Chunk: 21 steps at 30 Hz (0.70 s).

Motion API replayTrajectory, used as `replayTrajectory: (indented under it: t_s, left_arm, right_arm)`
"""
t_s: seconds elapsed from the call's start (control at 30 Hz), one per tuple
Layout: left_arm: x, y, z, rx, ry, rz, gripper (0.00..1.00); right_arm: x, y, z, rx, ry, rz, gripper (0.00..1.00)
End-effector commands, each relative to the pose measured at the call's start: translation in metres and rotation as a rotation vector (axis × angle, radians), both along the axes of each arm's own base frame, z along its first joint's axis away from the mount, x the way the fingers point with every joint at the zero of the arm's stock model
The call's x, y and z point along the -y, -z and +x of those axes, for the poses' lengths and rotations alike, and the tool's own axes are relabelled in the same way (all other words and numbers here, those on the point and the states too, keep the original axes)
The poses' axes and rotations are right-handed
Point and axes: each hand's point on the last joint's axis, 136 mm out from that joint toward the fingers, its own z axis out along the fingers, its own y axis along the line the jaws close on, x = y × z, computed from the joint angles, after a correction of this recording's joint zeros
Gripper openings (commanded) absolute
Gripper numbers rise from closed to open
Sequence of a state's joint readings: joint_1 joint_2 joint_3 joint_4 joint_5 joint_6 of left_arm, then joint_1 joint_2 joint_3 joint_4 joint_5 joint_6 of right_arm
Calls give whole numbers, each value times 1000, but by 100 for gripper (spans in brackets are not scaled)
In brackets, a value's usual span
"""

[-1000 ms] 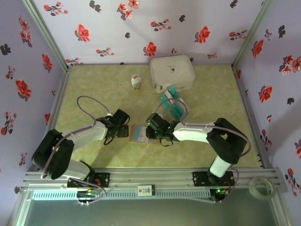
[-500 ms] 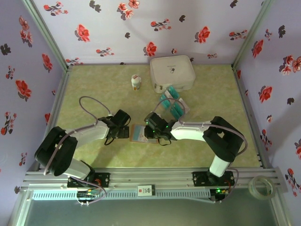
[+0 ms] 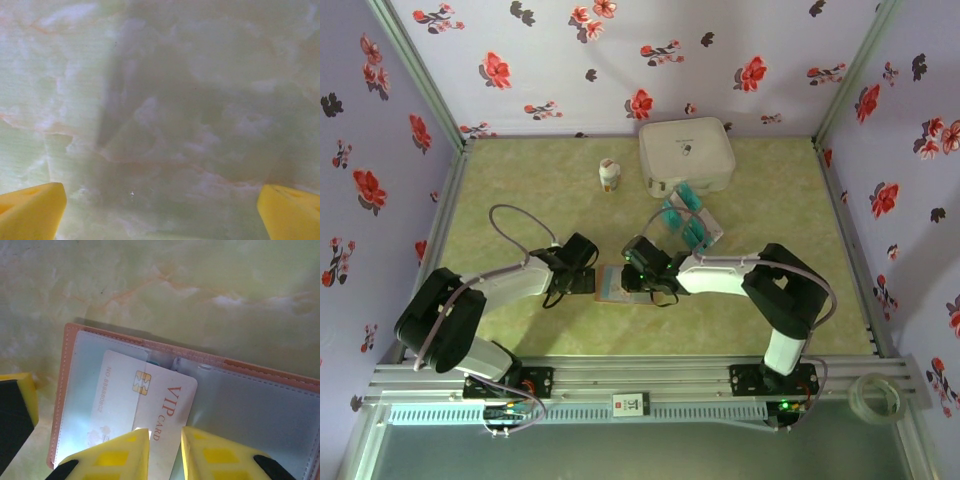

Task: Put the credit cards into the card holder
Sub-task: Insert the credit card into the card slot.

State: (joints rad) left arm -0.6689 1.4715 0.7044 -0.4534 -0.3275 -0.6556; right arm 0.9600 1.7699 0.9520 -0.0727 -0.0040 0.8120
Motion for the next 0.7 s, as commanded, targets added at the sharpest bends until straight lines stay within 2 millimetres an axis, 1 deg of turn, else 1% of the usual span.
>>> replayTrajectory:
  t_s: [0.0, 0.23, 0.4, 0.5, 0.57, 0.67]
  left_arm:
    - [5, 6, -1, -13, 3, 0, 100]
    - [6, 7, -2, -13, 5, -1, 100]
    - [7, 9, -3, -15, 8, -2, 100]
    - [7, 9, -3, -16, 6, -3, 100]
    - [7, 9, -4, -16, 7, -4, 100]
    - [6, 6, -5, -16, 10, -4, 100]
  right_arm:
    - [-14, -4, 3, -1, -12, 31, 23]
    - [-27, -5, 2, -9, -30, 46, 23]
    - [-37, -10, 1, -18, -41, 82, 23]
    - [-40, -16, 0, -16, -49, 103, 23]
    - [-38, -21, -1, -8, -52, 100, 23]
    - [-24, -29, 2, 30, -29, 70, 24]
